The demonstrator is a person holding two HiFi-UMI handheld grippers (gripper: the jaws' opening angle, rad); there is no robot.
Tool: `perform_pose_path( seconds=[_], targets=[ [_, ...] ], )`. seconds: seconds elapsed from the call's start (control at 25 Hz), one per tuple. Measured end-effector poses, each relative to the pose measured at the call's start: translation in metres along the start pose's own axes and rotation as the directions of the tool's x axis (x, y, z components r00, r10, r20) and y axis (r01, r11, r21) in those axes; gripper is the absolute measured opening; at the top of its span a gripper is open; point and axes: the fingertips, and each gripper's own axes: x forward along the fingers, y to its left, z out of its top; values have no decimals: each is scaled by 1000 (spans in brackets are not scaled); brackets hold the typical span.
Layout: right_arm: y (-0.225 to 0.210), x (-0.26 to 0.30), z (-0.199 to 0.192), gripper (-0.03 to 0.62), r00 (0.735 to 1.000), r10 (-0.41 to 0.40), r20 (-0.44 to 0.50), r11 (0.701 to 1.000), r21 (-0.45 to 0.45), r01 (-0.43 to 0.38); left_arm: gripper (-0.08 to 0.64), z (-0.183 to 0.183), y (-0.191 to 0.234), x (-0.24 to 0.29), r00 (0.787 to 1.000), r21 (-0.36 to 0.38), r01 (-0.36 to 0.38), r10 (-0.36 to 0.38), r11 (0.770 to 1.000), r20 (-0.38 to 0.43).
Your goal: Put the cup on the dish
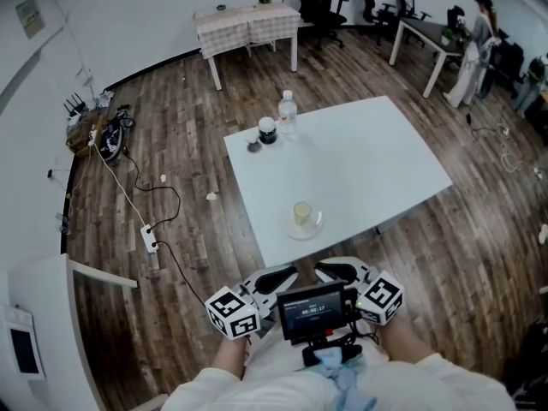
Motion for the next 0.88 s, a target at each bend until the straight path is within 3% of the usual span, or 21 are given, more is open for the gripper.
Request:
perform_pose_path(
  seconds=[0.32, 0.88],
  targets=[
    [-1, -8, -1, 32, 999, -33, 10, 999, 6, 33, 38, -6, -4, 2, 1000, 16, 9, -9, 1000, -1],
    [7, -16, 4, 29, 1000, 12, 10, 1000, -18, -11, 38, -11, -13, 12, 1000, 21, 22, -22, 1000, 2]
  ],
)
